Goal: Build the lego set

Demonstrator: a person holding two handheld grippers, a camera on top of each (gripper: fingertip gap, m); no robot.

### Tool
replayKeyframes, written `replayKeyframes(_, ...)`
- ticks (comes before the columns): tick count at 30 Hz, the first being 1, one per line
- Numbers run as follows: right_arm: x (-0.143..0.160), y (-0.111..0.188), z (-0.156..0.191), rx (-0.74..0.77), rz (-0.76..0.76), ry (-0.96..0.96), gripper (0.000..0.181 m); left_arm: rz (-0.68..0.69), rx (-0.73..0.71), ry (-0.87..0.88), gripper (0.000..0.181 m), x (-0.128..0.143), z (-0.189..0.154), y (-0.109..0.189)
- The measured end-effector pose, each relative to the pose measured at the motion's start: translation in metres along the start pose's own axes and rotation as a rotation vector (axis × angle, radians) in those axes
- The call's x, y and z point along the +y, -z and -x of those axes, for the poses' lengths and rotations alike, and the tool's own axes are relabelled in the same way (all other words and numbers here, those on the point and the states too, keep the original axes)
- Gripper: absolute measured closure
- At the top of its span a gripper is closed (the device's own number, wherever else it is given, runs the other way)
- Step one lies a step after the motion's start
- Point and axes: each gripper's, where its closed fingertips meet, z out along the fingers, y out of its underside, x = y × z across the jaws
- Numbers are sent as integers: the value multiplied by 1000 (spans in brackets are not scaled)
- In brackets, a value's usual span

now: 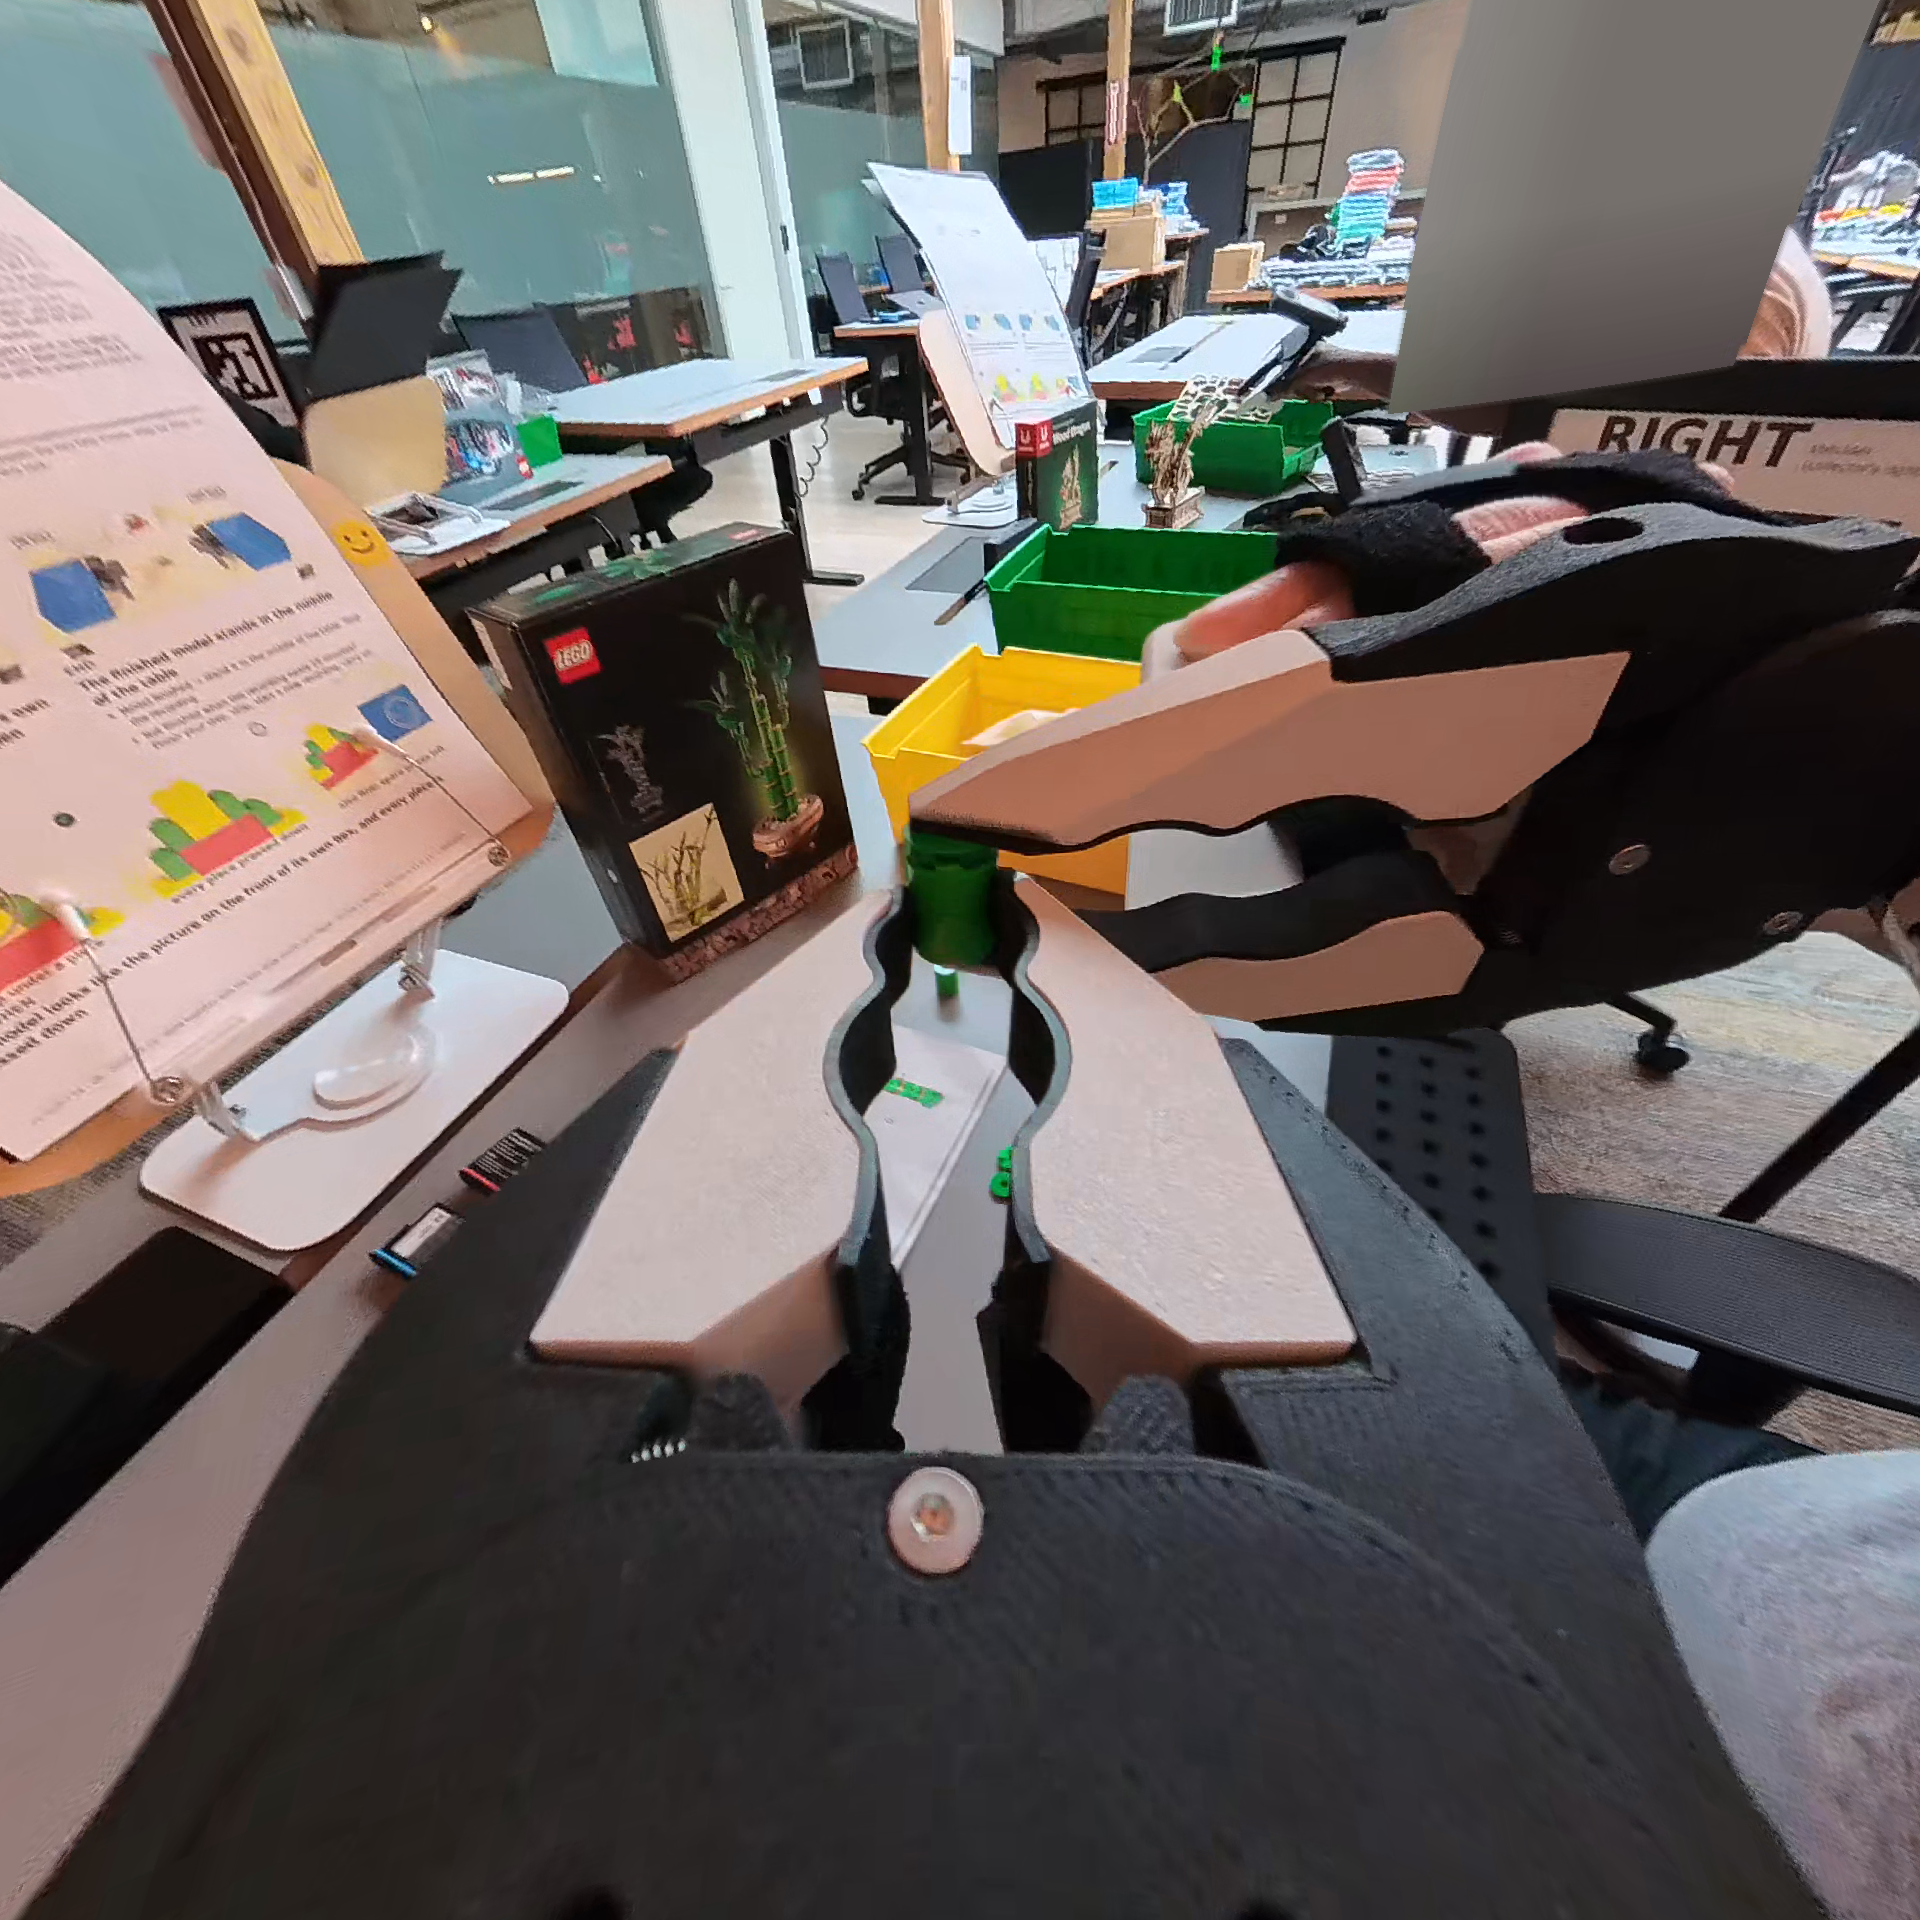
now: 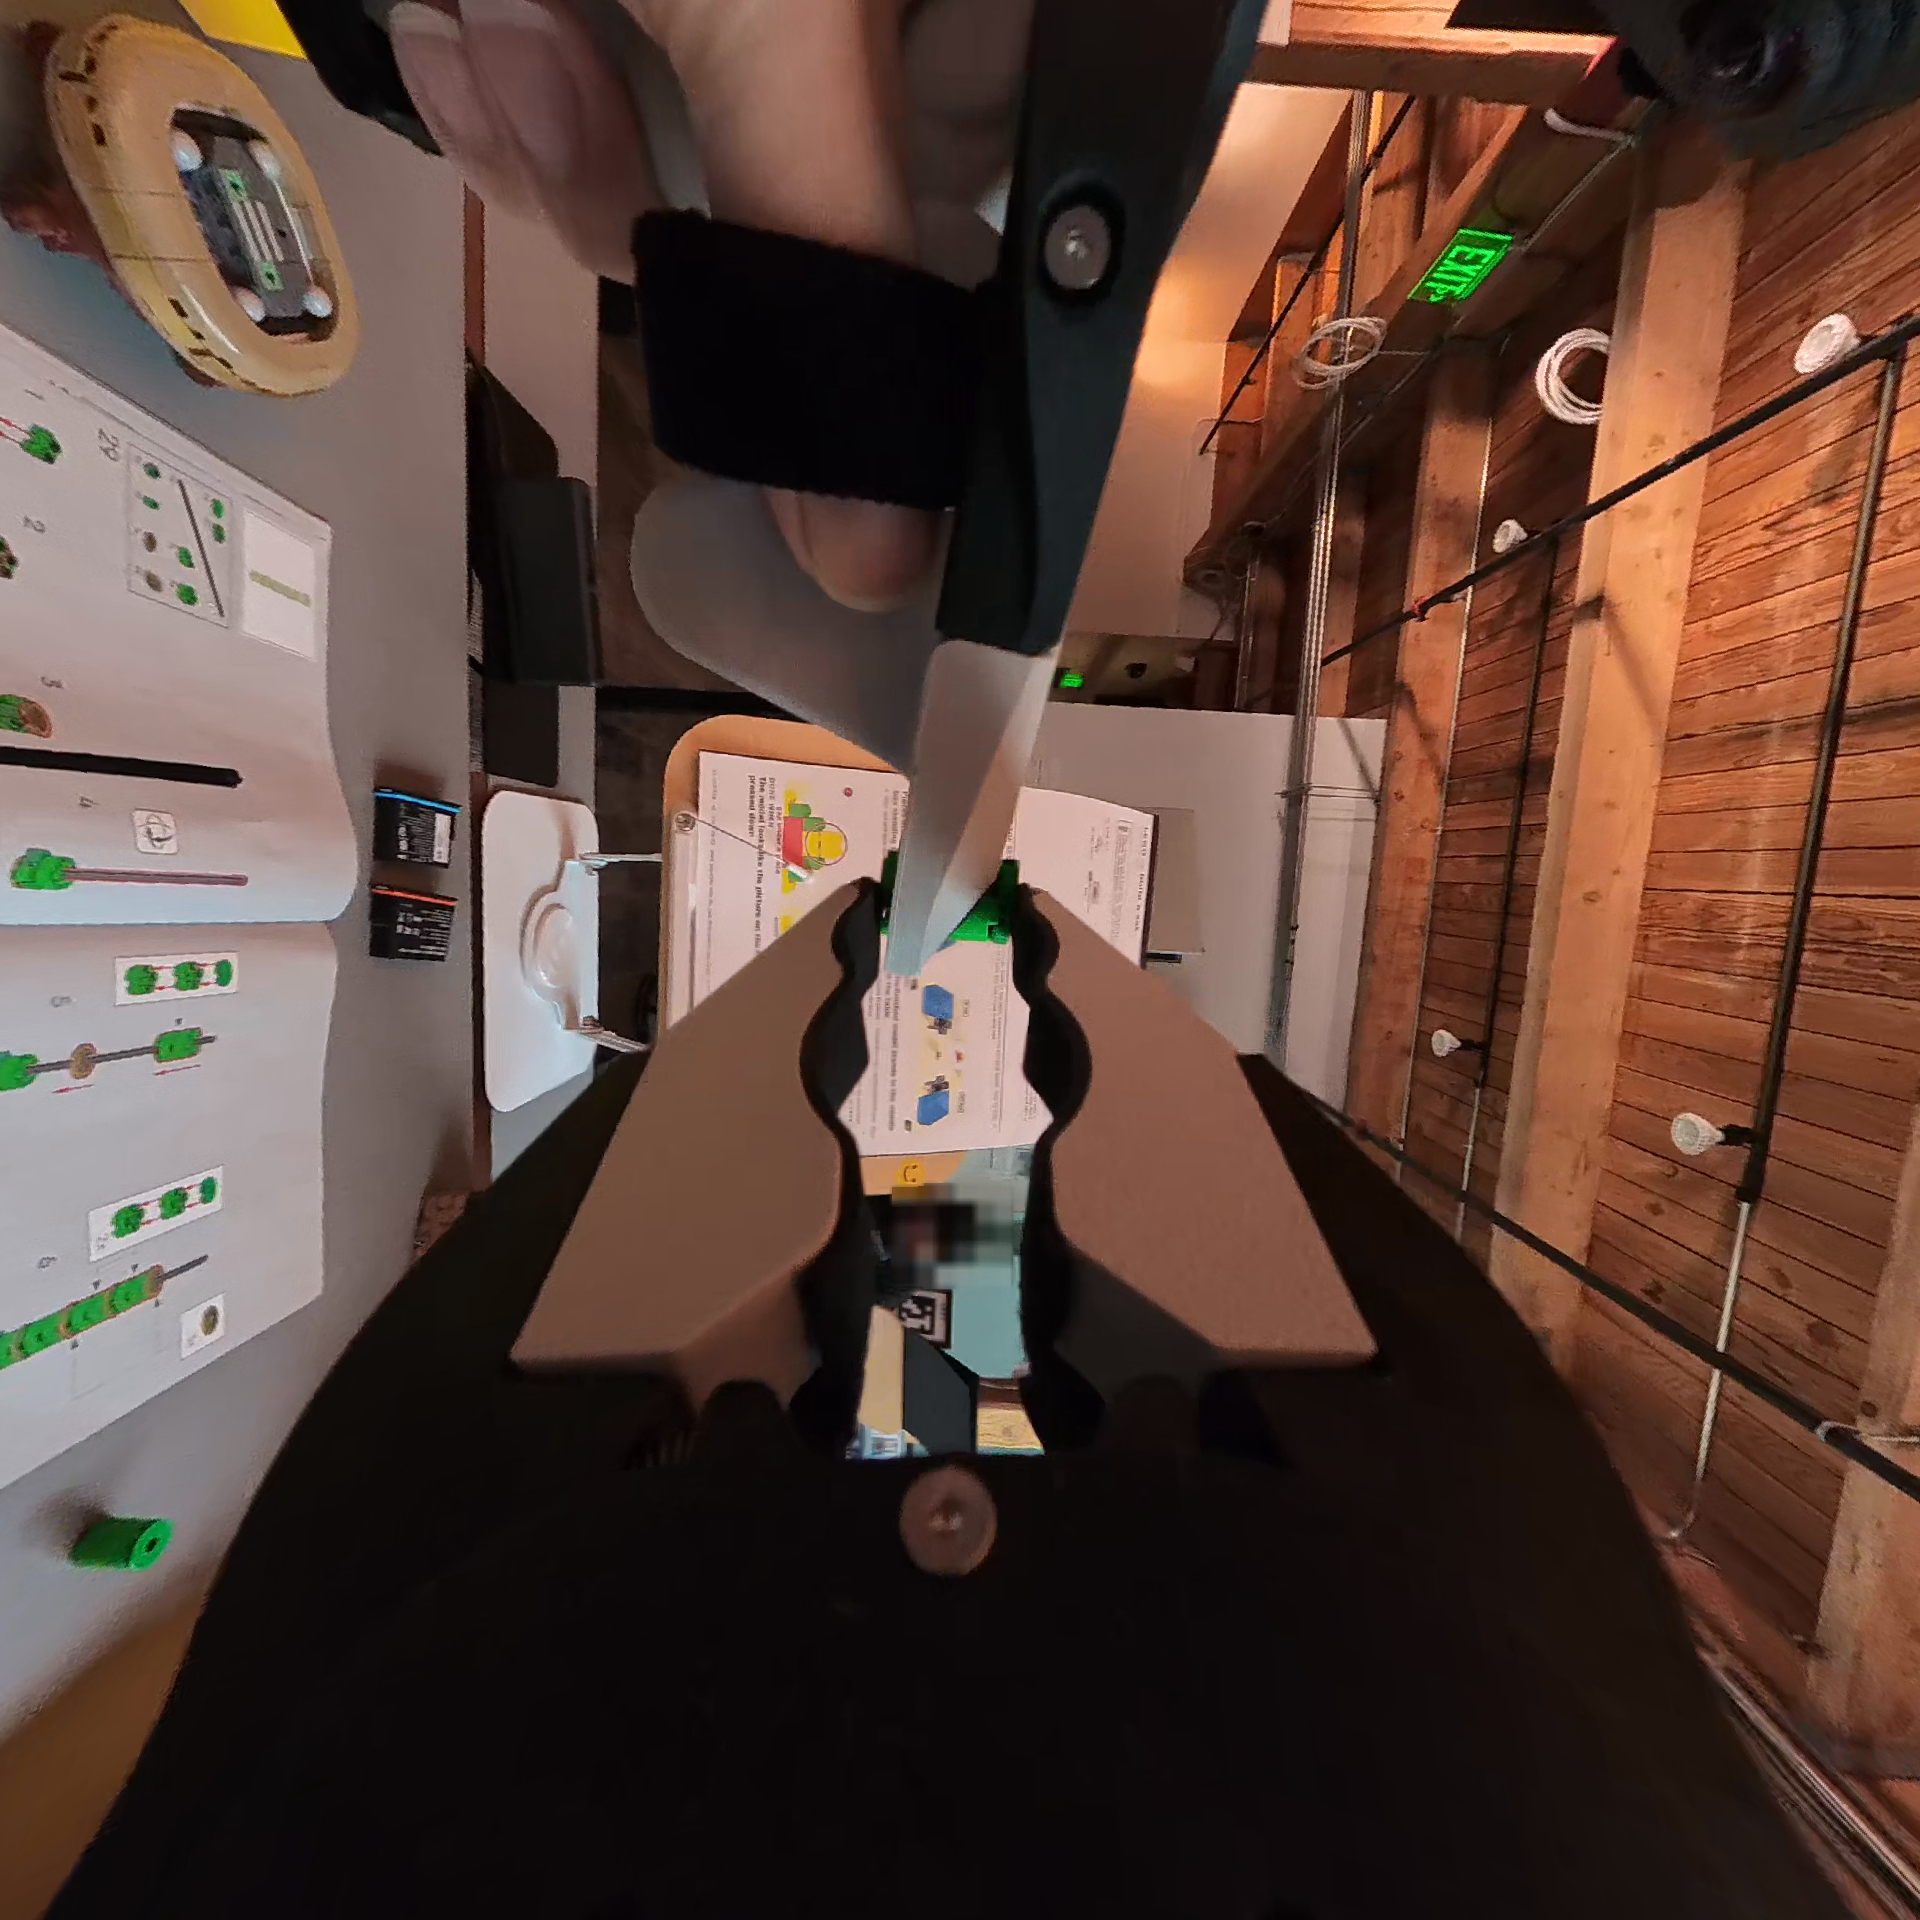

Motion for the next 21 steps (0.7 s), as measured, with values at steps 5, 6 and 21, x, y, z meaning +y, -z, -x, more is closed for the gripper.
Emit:
replayKeyframes(5,3,0,9,-24,7,5,158,40,19,28,168,8,0,-5)
replayKeyframes(6,4,-1,11,-33,8,1,158,48,19,31,168,10,0,-6)
replayKeyframes(21,8,-3,20,-75,-25,-37,159,85,35,50,168,17,1,-10)
